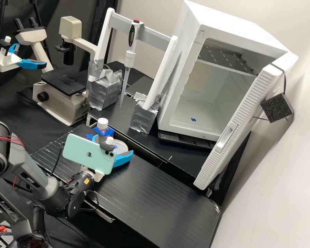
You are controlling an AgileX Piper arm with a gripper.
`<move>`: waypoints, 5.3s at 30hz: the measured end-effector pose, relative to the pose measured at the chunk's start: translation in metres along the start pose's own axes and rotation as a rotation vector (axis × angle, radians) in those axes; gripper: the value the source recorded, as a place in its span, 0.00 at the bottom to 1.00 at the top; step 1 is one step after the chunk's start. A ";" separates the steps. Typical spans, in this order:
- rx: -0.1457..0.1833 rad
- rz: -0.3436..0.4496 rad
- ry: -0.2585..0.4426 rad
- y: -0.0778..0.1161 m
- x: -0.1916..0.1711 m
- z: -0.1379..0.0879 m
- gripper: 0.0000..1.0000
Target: Open the lid
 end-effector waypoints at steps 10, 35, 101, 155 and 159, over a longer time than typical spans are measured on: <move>0.005 0.023 -0.006 0.001 0.002 0.001 0.00; 0.003 0.029 -0.007 -0.002 0.008 0.002 0.00; 0.148 0.376 -0.281 0.035 -0.018 0.040 0.00; 0.027 0.429 0.252 0.015 -0.008 -0.074 1.00; -0.005 0.386 0.323 0.008 -0.010 -0.085 1.00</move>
